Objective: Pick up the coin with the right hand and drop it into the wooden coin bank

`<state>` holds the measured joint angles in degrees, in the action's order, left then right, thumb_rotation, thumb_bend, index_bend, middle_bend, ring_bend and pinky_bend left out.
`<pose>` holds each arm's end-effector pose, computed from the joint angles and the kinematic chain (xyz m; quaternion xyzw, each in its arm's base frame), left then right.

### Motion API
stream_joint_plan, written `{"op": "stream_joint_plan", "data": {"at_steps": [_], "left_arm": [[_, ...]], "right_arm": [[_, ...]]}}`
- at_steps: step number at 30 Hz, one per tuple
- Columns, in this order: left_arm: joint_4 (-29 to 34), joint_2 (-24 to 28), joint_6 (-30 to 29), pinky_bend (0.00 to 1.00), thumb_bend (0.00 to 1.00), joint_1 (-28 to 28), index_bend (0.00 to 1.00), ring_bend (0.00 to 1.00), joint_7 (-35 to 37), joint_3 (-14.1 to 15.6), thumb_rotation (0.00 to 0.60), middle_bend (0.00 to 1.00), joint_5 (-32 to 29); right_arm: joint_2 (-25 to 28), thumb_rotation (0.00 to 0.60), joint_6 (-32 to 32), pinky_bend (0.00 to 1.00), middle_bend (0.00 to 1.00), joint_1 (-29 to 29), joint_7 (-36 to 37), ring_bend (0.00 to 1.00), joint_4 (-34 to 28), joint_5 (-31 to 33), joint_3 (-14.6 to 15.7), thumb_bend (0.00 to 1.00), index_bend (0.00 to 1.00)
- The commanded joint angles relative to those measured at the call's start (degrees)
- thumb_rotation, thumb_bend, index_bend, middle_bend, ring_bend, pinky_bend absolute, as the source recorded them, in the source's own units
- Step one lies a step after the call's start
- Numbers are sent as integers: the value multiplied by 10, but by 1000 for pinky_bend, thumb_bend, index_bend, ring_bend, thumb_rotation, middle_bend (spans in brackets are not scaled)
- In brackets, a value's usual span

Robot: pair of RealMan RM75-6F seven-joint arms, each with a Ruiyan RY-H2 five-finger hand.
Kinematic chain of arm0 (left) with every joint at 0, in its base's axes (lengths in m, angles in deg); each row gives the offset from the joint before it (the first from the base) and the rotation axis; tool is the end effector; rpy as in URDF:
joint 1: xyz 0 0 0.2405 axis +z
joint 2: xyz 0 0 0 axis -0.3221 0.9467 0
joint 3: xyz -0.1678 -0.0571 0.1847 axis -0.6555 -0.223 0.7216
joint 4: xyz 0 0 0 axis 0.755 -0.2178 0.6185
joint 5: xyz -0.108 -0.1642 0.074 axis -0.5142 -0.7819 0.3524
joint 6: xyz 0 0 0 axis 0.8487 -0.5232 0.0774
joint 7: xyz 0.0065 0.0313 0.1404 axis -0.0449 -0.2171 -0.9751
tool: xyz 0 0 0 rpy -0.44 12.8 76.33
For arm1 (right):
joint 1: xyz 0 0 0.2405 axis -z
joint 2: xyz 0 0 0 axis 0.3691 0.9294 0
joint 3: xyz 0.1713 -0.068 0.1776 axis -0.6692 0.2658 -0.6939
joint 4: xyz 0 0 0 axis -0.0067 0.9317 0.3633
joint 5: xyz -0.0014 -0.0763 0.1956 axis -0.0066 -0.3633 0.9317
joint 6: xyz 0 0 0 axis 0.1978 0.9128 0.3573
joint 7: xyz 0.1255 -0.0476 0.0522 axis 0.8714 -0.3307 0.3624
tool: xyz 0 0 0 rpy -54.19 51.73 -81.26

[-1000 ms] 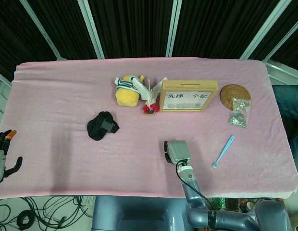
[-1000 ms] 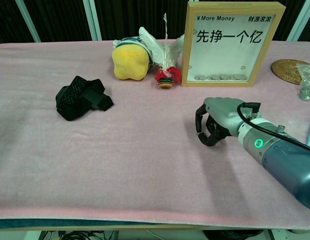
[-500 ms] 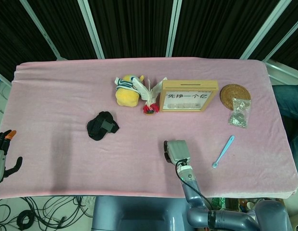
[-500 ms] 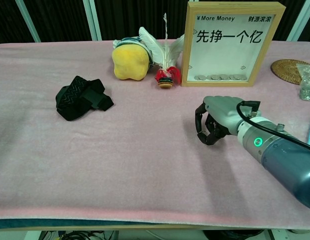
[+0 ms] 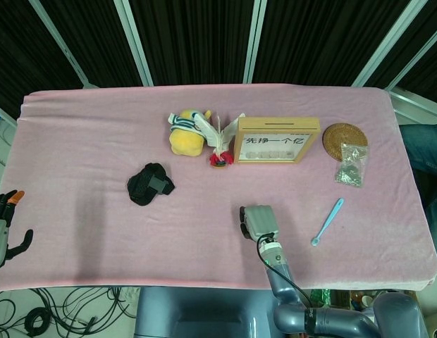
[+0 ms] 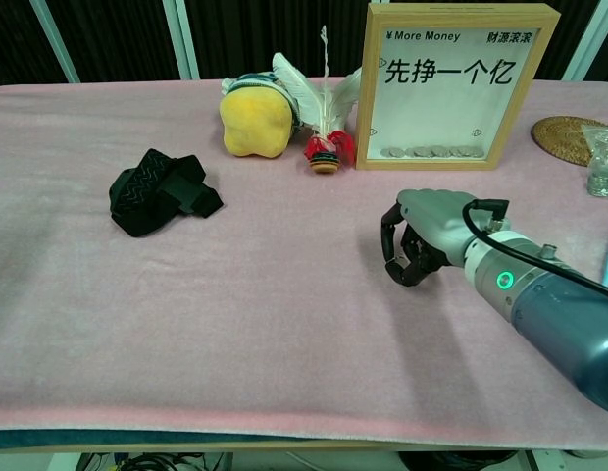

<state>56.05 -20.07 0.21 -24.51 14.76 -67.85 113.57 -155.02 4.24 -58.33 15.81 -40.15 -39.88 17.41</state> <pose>-0.3171 0.1893 0.1566 -0.5600 -0.4315 -0.3548 0.6118 -0.1299 -0.2936 -0.0911 0.6815 -0.4485 0.3332 0.4727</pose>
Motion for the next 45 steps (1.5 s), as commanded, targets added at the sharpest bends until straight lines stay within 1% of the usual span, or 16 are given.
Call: {"op": "stream_joint_plan", "data": {"at_steps": [1,4,8,13,15,19,22,25,27,31,36,42,45], "left_arm": [[0,0,0,0,405,0,96,0,0,0,600,45,0],[-1,0,-1,0,406,0,96,0,1,-1,600,45,0],[-1,0,-1,0,405,0,96,0,2,0,600,46,0],[-1,0,-1,0,406,0,96,0,4,-1,600,46,0],[0,0,-1,0,405,0,96,0,4,-1,600,46,-2],[1,1,3,0,405,0,96,0,4,-1,600,45,-5],[4,2,6,0,405,-1,96,0,4,-1,600,46,-7],[6,3,9,0,405,-2,96,0,4,-2,600,45,-10],[8,4,11,0,405,-2,97,0,4,-1,600,45,-12],[10,6,13,0,406,-2,96,0,2,-1,600,46,-14],[12,7,18,0,406,-4,96,0,3,-2,600,46,-22],[15,8,24,0,406,-5,96,0,-2,-4,600,46,-34],[17,8,26,0,405,-5,96,0,-5,-5,600,46,-38]], "right_arm": [[3,600,2,802,846,0,1,868,-4,-2,-2,410,660],[7,600,6,802,846,-1,1,867,-10,-3,-6,430,666],[23,600,8,802,846,-3,-5,866,-33,-2,-14,445,678],[63,600,19,802,846,-11,-29,864,-88,-3,-34,446,688],[89,600,22,802,845,-17,-49,863,-117,0,-45,446,692],[144,600,23,802,846,-30,-83,863,-177,26,-78,446,698],[189,600,16,802,845,-47,-111,863,-217,70,-113,446,702],[229,600,9,802,845,-69,-133,863,-238,113,-148,446,706],[251,600,0,802,845,-85,-140,862,-240,150,-169,446,709],[285,600,-18,802,845,-113,-156,862,-228,204,-187,446,709],[323,600,-50,802,845,-157,-182,861,-195,262,-191,445,710],[345,600,-90,802,845,-200,-177,862,-146,306,-198,446,713],[351,600,-109,802,845,-220,-170,861,-123,321,-195,447,714]]}}
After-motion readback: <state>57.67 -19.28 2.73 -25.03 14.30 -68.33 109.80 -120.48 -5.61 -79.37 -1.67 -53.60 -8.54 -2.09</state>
